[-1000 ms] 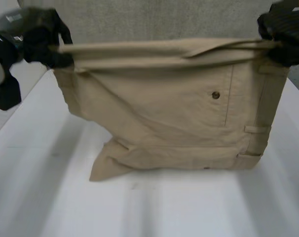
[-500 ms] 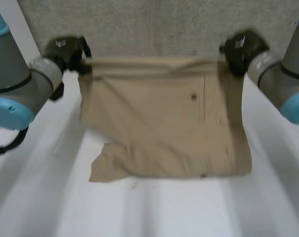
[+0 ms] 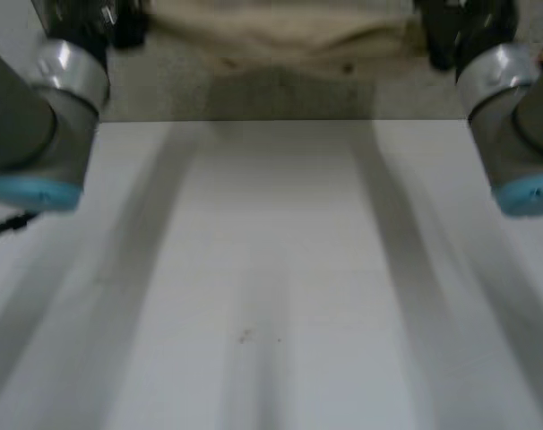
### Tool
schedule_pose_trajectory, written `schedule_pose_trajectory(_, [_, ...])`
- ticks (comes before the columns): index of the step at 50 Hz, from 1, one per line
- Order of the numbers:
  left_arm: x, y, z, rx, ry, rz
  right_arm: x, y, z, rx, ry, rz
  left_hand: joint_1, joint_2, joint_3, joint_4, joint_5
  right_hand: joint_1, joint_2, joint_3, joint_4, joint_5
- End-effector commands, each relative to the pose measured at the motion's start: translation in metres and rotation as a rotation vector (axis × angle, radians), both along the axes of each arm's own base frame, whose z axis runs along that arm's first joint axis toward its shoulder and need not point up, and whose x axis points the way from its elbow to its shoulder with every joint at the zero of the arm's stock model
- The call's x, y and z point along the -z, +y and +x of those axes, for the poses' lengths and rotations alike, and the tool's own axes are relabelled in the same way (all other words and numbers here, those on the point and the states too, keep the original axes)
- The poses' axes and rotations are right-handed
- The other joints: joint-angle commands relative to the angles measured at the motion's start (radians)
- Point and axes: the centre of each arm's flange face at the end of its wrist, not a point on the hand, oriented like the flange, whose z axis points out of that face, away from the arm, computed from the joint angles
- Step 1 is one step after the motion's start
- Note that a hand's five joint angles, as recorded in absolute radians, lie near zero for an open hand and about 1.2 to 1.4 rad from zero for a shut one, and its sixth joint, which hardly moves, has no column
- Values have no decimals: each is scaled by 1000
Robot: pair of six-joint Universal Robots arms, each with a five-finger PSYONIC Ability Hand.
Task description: Fold the shorts.
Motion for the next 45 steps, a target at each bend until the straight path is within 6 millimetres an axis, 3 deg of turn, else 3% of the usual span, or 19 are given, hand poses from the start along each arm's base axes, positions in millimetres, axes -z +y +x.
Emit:
schedule_pose_trajectory(1, [151,16,4,11,-168,405,124,3,7,-75,163,351,270,197,206,201,241,471,223,215,207,221])
schedule_pose_trajectory(5, [195,28,6,11,-230,528,186,9,6,-74,266,552,270,197,206,201,241,471,223,215,207,221])
schedule_pose_trajectory(9, [214,44,12,5,-324,607,205,16,-1,-54,327,652,270,197,206,201,241,471,223,215,207,221])
schedule_pose_trajectory(13, [215,56,16,1,-391,643,195,18,-6,-39,327,650,270,197,206,201,241,471,223,215,207,221])
schedule_pose_trajectory(15, [204,69,19,8,-423,657,190,19,-8,-35,326,643,270,197,206,201,241,471,223,215,207,221])
schedule_pose_trajectory(23, [188,100,30,15,-462,717,158,51,-20,-43,340,673,270,197,206,201,241,471,223,215,207,221])
schedule_pose_trajectory(29, [182,121,38,22,-489,778,160,74,-27,-63,413,780,270,197,206,201,241,471,223,215,207,221])
schedule_pose_trajectory(36, [177,152,51,38,-620,861,169,108,-43,-96,641,899,270,197,206,201,241,471,223,215,207,221])
schedule_pose_trajectory(37, [176,163,55,49,-678,879,166,123,-50,-114,711,922,270,197,206,201,241,471,223,215,207,221])
schedule_pose_trajectory(39, [173,185,62,79,-778,911,164,128,-52,-121,731,927,270,197,206,201,241,471,223,215,207,221])
schedule_pose_trajectory(42, [164,203,65,109,-828,910,153,154,-61,-164,801,938,270,197,206,201,241,471,223,215,207,221])
schedule_pose_trajectory(43, [164,203,65,109,-828,910,153,154,-61,-164,801,938,270,197,206,201,241,471,223,215,207,221])
schedule_pose_trajectory(45, [156,224,64,163,-856,891,149,166,-63,-199,827,921,270,197,206,201,241,471,223,215,207,221])
